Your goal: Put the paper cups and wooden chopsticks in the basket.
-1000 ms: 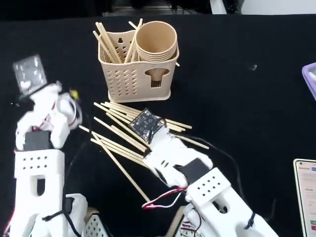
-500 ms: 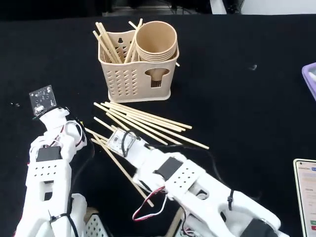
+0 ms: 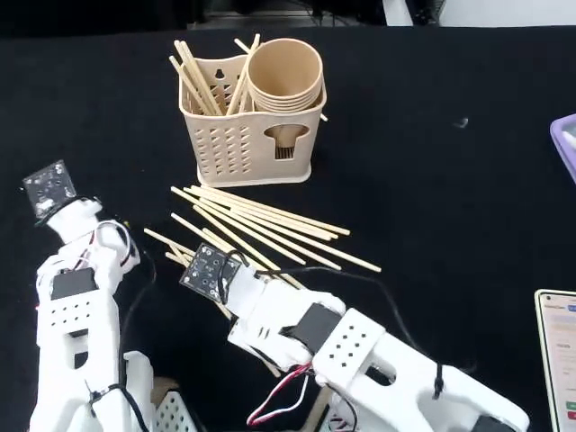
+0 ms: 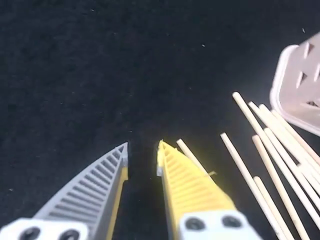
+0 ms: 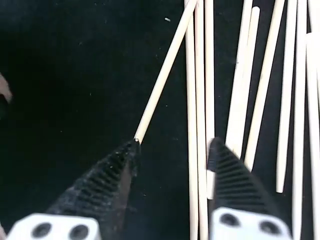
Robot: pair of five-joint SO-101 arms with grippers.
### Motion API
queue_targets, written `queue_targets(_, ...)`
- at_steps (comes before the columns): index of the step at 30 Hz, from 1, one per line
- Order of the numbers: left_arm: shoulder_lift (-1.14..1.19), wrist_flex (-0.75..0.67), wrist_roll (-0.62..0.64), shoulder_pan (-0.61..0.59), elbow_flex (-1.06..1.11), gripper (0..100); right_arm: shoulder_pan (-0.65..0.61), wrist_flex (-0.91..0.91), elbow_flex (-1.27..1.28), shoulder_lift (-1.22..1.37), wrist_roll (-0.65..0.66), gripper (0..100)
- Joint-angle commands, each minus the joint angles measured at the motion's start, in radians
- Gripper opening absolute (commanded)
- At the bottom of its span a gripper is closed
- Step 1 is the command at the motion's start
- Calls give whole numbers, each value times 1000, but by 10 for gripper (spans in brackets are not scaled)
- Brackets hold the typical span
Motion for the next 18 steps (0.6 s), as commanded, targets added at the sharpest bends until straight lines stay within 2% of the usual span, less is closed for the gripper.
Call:
queue_targets(1, -26, -21, 11, -15, -10, 109, -14, -28, -33, 45, -12, 271)
queue_targets(7, -26, -21, 11, -13, -7, 107, -129, -143, 7, 120, -14, 269)
queue_targets(11, -26, -21, 11, -13, -7, 107, -130, -230, -2, 246, -14, 268)
queue_targets(14, -26, -21, 11, -19, -7, 106, -130, -216, -73, 354, -28, 267)
queue_targets(16, -26, -18, 11, -19, -5, 106, -95, -192, -125, 412, -38, 234)
queue_targets(18, -26, -18, 11, -21, -4, 106, -26, -181, -163, 450, -38, 143)
